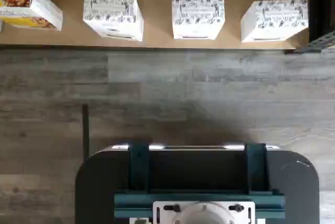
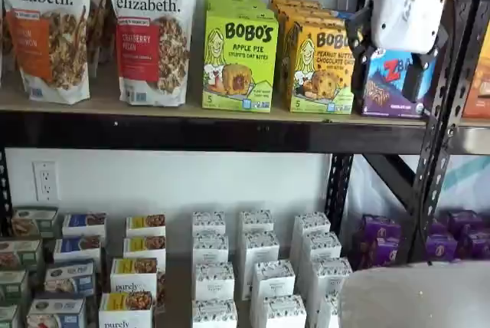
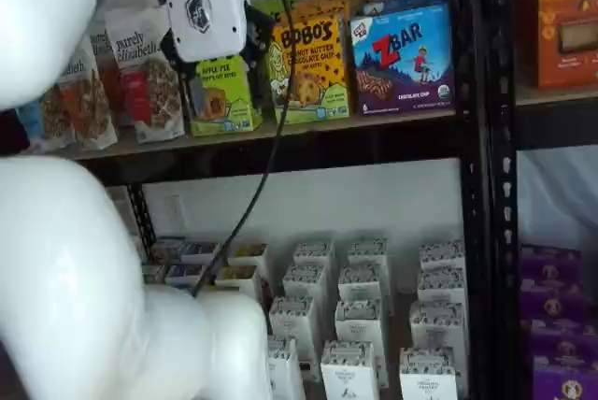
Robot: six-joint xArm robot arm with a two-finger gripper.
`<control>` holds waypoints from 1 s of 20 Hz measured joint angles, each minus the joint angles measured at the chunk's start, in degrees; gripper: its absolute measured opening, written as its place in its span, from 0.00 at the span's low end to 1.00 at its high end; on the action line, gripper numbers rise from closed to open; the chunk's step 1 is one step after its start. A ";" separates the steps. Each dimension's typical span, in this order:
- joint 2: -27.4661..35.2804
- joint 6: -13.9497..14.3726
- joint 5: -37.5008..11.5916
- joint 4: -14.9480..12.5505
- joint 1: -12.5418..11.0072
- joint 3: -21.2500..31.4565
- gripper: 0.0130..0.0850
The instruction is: Pick the green box on the top shelf, the fourth from the left
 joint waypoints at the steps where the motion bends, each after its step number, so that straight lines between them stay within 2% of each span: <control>1: -1.03 0.22 -1.71 -0.46 0.40 0.93 1.00; 2: -3.12 0.56 -5.14 -1.26 1.10 2.77 1.00; 3: -3.83 0.69 -6.47 -1.53 1.29 3.35 1.00; 15: -3.70 3.20 -10.39 -2.76 4.11 4.44 1.00; 20: -3.13 3.07 -14.42 -1.29 3.66 5.07 1.00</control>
